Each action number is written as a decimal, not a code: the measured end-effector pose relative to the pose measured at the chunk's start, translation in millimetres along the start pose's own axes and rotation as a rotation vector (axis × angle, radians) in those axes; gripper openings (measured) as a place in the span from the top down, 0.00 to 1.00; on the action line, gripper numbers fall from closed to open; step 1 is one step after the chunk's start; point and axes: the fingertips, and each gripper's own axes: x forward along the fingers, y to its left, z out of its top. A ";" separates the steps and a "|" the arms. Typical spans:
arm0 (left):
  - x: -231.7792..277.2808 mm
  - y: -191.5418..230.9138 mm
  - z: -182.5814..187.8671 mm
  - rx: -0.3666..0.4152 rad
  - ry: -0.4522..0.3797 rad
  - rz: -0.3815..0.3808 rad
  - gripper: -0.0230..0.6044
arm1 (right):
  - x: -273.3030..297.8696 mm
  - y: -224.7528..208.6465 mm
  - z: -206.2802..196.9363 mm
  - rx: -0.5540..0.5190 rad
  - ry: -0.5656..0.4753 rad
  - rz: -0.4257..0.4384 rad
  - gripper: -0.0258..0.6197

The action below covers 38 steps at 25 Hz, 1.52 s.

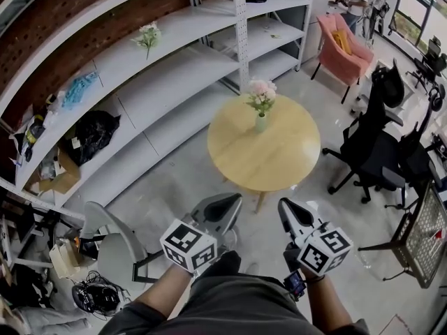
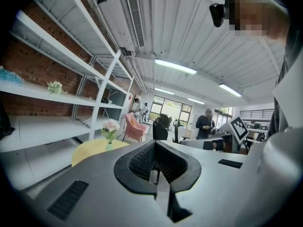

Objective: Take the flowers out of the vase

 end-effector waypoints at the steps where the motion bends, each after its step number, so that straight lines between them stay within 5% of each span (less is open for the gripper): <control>1: 4.8 6.5 0.5 -0.003 0.004 -0.006 0.95 | 7.1 -4.1 1.0 0.004 0.001 -0.005 0.94; 22: 95.1 151.8 37.1 -0.021 0.057 -0.107 0.95 | 148.2 -74.2 42.2 0.074 -0.014 -0.142 0.94; 38: 186.8 209.2 39.9 -0.049 0.104 -0.046 0.95 | 211.8 -168.6 68.4 0.093 0.025 -0.133 0.93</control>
